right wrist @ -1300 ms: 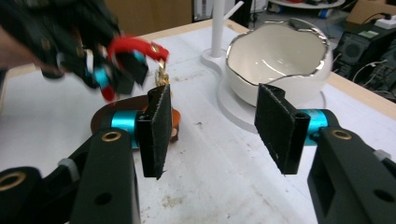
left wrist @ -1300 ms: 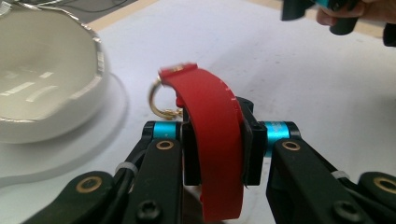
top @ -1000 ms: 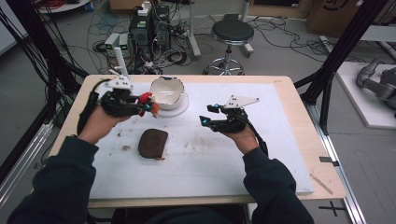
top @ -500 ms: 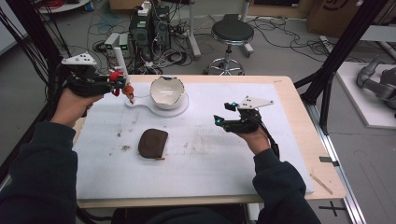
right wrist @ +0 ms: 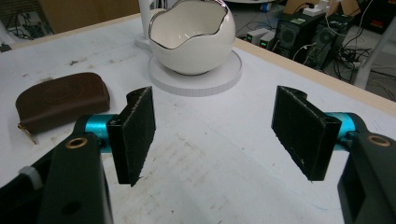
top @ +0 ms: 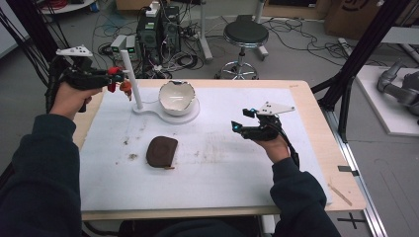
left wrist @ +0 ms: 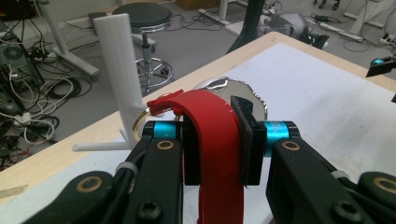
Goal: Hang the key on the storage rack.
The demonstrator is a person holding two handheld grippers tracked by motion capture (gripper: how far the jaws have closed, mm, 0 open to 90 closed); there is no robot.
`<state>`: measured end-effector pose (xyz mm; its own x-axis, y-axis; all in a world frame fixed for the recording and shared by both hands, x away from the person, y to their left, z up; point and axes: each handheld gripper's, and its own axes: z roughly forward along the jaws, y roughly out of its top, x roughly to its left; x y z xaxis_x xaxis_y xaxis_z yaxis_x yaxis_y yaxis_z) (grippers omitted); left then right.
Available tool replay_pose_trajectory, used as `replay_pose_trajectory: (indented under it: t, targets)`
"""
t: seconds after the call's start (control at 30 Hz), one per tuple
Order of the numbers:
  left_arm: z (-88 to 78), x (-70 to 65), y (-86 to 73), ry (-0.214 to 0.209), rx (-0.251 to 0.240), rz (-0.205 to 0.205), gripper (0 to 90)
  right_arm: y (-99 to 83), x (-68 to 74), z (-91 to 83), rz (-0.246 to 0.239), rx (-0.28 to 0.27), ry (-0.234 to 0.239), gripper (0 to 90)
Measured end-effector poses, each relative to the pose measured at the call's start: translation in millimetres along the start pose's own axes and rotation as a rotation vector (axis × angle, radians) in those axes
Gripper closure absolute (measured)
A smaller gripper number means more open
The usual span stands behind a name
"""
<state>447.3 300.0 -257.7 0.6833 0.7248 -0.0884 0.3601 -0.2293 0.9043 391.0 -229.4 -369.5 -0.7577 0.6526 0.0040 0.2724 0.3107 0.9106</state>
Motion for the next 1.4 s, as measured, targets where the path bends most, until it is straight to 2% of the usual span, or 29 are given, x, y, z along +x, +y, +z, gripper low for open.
replay_pose_trajectory:
  t: [0.17,0.23,0.3,0.47,0.6,0.73,0.87,1.0,1.23,1.3,1.4]
  targets:
    - [1.0,1.5,5.2,-0.011,-0.004,0.001,75.1,-0.5,-0.8,0.0,0.003,0.001,-0.001,31.0]
    - [3.1,2.4,8.2,0.0,0.008,0.001,75.1,-0.6,-1.0,-0.1,0.007,0.003,-0.002,30.9]
    - [6.7,5.3,9.5,0.007,0.012,-0.016,75.2,-0.5,-0.9,-0.5,0.002,0.0,0.0,31.0]
    - [12.4,7.1,9.8,0.011,0.016,-0.025,75.1,-1.2,-2.2,-2.5,0.005,-0.004,-0.006,31.0]
    - [18.8,11.5,9.8,0.036,0.024,-0.05,75.1,-2.7,-3.5,-4.3,0.01,-0.006,-0.001,31.0]
    - [24.3,14.9,8.3,0.021,-0.017,-0.092,75.1,-4.4,-4.3,-5.2,0.008,-0.002,-0.004,31.0]
    - [26.2,15.0,7.2,0.008,-0.028,-0.104,75.0,-5.0,-4.6,-5.5,0.01,-0.002,-0.004,31.0]
    - [23.5,19.2,3.4,-0.008,-0.058,-0.137,75.0,-4.7,-3.5,-6.3,0.007,-0.001,-0.002,31.1]
    - [30.5,18.1,4.0,0.0,-0.068,-0.147,75.8,-4.7,-2.1,-3.8,0.006,0.006,0.001,31.1]
    - [32.8,18.0,3.6,0.003,-0.069,-0.155,71.1,-4.8,-1.3,-3.5,0.005,0.013,0.004,31.2]
    - [34.8,17.6,4.2,0.026,-0.098,-0.175,55.2,-5.0,-1.5,-3.9,0.001,0.012,0.004,31.2]
